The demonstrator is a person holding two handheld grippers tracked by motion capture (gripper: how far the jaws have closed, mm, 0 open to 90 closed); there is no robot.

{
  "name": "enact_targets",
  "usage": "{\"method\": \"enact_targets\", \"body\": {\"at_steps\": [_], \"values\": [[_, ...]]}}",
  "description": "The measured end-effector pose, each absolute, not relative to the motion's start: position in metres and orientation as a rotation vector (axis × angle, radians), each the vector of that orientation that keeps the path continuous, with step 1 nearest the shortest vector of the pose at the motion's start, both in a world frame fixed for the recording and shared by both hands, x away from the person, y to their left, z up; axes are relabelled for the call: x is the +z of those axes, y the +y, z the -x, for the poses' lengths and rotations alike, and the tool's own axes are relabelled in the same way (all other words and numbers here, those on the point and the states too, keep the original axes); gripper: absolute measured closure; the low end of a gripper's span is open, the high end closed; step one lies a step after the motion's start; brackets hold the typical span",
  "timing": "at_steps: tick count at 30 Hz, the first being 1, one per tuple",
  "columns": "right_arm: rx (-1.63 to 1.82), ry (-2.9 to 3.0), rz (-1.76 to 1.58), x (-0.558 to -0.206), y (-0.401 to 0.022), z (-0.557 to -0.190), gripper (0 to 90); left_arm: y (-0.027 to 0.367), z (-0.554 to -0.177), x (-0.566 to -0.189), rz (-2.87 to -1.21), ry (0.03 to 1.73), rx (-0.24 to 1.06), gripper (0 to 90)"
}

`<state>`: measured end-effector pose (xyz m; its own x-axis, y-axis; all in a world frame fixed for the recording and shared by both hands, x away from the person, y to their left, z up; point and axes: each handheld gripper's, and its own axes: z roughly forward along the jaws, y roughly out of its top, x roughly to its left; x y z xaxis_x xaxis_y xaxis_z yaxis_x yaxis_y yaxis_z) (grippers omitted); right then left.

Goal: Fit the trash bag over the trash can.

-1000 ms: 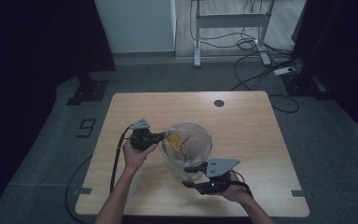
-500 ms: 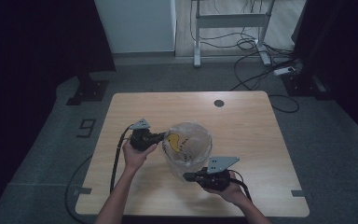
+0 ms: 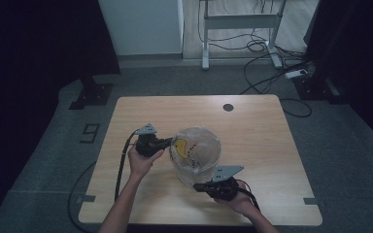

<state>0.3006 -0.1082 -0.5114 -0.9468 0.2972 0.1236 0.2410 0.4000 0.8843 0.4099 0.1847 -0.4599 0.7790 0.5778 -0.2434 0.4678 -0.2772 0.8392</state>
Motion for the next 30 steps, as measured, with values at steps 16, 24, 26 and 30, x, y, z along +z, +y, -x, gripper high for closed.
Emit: {"method": "enact_targets", "body": {"at_steps": [16,24,26,30], "values": [[1.476,2.626,-0.605,-0.528,-0.112,-0.309,89.7,0.185,-0.411,-0.464,-1.934,0.798,0.117,89.2],[1.619,2.503,-0.598,-0.515,-0.124,-0.293,60.7,0.185,-0.411,-0.464,-1.933,0.798,0.120,89.0],[1.678,2.462,-0.581,-0.507,-0.132,-0.285,58.5,0.185,-0.411,-0.464,-1.932,0.796,0.120,89.0],[1.741,2.371,-0.544,-0.489,-0.152,-0.271,54.8,0.185,-0.410,-0.464,-1.925,0.799,0.122,89.0]]}}
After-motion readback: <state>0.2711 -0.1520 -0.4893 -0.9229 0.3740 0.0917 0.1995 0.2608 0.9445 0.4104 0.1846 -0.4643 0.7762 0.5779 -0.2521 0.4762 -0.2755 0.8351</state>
